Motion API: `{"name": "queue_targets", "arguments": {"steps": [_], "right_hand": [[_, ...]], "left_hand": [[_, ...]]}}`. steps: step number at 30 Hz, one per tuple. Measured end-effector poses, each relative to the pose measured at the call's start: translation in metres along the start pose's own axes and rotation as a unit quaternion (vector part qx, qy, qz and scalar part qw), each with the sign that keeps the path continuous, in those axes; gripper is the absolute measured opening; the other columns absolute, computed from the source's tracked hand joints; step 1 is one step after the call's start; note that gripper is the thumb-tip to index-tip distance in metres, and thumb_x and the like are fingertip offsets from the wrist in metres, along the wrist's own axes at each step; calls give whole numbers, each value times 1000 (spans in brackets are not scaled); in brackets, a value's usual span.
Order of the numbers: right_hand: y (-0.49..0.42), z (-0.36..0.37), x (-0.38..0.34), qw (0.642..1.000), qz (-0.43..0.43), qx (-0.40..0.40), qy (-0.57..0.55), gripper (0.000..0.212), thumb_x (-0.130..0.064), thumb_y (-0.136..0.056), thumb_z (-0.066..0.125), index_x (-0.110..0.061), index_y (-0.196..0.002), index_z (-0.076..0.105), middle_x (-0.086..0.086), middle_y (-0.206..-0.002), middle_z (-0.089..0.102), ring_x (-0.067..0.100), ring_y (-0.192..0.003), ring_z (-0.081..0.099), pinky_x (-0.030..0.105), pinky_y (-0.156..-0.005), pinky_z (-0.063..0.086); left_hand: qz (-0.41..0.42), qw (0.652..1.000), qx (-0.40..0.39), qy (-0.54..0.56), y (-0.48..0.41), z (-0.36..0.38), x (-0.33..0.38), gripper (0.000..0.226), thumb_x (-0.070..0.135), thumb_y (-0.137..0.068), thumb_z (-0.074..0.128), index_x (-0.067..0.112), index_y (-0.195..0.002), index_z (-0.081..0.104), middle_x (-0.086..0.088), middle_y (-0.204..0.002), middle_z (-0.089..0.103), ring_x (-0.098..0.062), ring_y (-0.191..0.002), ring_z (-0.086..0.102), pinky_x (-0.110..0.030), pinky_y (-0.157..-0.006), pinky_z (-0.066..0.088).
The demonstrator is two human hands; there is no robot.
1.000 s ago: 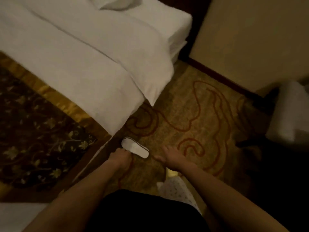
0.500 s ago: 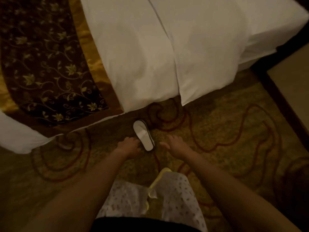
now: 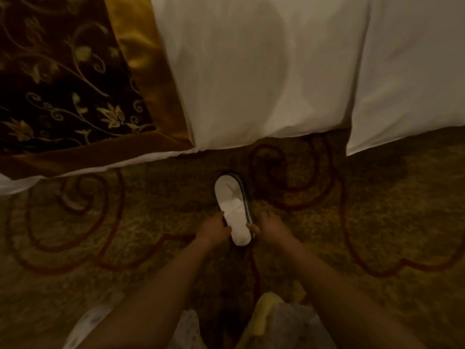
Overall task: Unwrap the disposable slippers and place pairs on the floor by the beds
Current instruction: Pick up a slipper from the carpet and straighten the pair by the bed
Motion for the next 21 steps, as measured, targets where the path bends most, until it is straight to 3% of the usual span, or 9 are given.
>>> {"name": "queue_targets", "arguments": {"steps": [3,6,9,11,16,21], "right_hand": [[-64,30,10,1000,7,9,-7,75,-59,-88,42,-13,-144,24,15,-152,26,33,-136,29,43,-109,31],[-121,56,11,1000,-8,22,19,78,-59,-85,47,-11,-143,26,15,-149,30,33,-136,30,40,-110,28],[-164,83,8,999,34,31,-6,85,-60,-81,53,-9,-142,26,15,-147,32,33,-134,32,42,-112,30],[-176,102,6,996,55,68,-15,83,-54,-81,56,-6,-141,24,15,-144,31,32,-133,31,41,-109,31],[-172,127,9,971,53,224,60,52,-30,-92,43,-4,-135,28,14,-133,39,28,-121,40,32,-92,41],[-173,129,22,968,49,242,-50,70,-39,-78,65,-12,-134,31,11,-132,37,27,-120,38,34,-94,40]], "left_hand": [[-12,996,20,87,-60,33,-22,47,27,-94,50,12,-138,43,-14,-141,48,-31,-127,48,-39,-107,41],[-19,989,47,141,-113,61,-40,50,23,-94,51,9,-140,39,-15,-145,45,-31,-131,45,-42,-109,39],[-21,977,81,198,-151,82,-52,50,20,-93,53,6,-140,40,-17,-144,44,-33,-131,44,-42,-109,38],[-46,965,105,236,-167,93,-61,55,22,-91,56,7,-141,37,-17,-145,42,-33,-132,42,-42,-110,37],[-83,939,134,306,-182,113,-63,58,11,-90,49,8,-144,32,-17,-149,38,-34,-134,39,-38,-110,35],[-98,917,147,359,-188,123,-59,58,8,-89,49,9,-144,33,-17,-148,39,-35,-131,42,-41,-110,39]]}}
Point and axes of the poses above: each hand's wrist, its own y-axis away from the middle knuckle, its own z-axis out of the palm, x = y × z, the point moved 3 cm from there along -y, towards the middle knuckle
